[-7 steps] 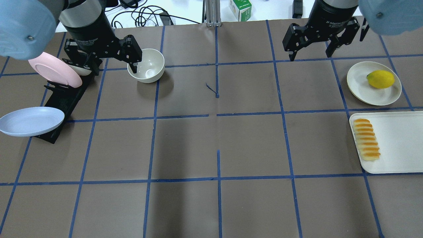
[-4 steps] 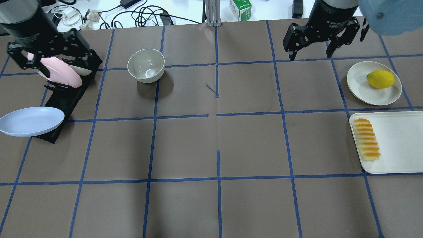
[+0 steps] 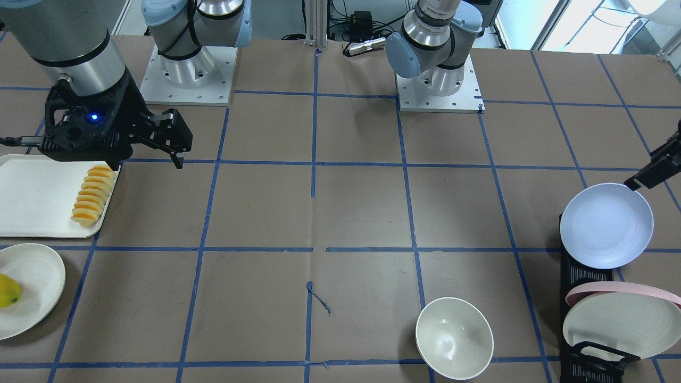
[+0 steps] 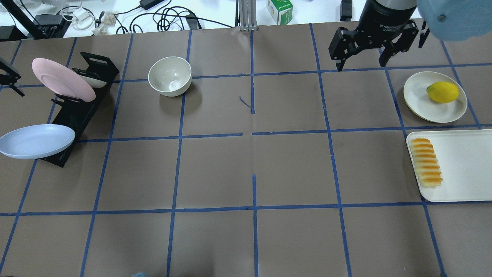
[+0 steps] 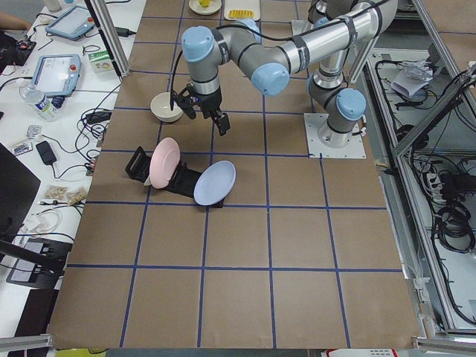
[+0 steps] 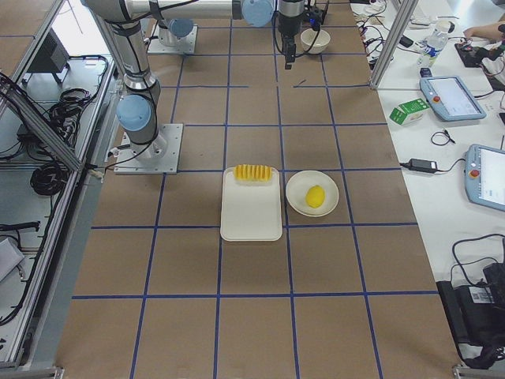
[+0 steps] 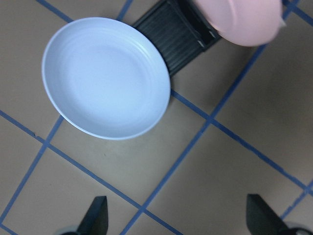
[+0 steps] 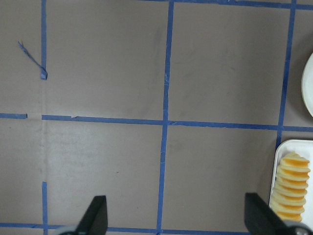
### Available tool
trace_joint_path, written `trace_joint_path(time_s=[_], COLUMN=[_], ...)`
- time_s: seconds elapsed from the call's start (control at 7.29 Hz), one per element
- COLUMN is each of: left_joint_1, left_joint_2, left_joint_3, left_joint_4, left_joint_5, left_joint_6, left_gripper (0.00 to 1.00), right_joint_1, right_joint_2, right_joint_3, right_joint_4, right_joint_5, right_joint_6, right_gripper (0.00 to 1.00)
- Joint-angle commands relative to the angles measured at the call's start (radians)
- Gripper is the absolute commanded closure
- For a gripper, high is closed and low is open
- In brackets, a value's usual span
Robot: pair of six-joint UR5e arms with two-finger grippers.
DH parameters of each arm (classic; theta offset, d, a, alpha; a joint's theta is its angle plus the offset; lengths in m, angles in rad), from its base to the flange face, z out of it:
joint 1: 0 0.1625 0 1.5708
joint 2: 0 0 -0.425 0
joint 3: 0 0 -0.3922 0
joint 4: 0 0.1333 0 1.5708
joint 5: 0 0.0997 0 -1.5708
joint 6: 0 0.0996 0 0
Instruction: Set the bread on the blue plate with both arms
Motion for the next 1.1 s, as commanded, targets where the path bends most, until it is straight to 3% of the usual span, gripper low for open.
trace_joint_path(time_s=[0.0, 0.27, 0.41, 0.55, 0.82, 0.96], left_joint_1=[0.114, 0.142, 0.147, 0.150, 0.153, 0.157], left_joint_2=[-0.104, -0.193, -0.234, -0.242, -0.241, -0.238], left_joint_3=[-0.010, -0.022, -0.051, -0.068, -0.073, -0.074], left_joint_4=[0.108, 0.252, 0.285, 0.294, 0.279, 0.261], left_joint_5=[0.029, 0.037, 0.035, 0.038, 0.041, 0.041], left_joint_6=[0.155, 0.156, 0.154, 0.162, 0.159, 0.161], left_gripper=[0.00, 0.00, 0.05, 0.32, 0.42, 0.60], right_joint_1=[0.000, 0.000, 0.000, 0.000, 0.000, 0.000], right_joint_2=[0.000, 0.002, 0.002, 0.000, 0.000, 0.000], right_joint_3=[0.000, 0.000, 0.000, 0.000, 0.000, 0.000], right_joint_4=[0.000, 0.000, 0.000, 0.000, -0.001, -0.001], right_joint_5=[0.001, 0.001, 0.001, 0.001, 0.001, 0.001], right_joint_6=[-0.001, 0.000, 0.000, 0.000, 0.000, 0.000], right_gripper=[0.00, 0.00, 0.00, 0.00, 0.00, 0.00])
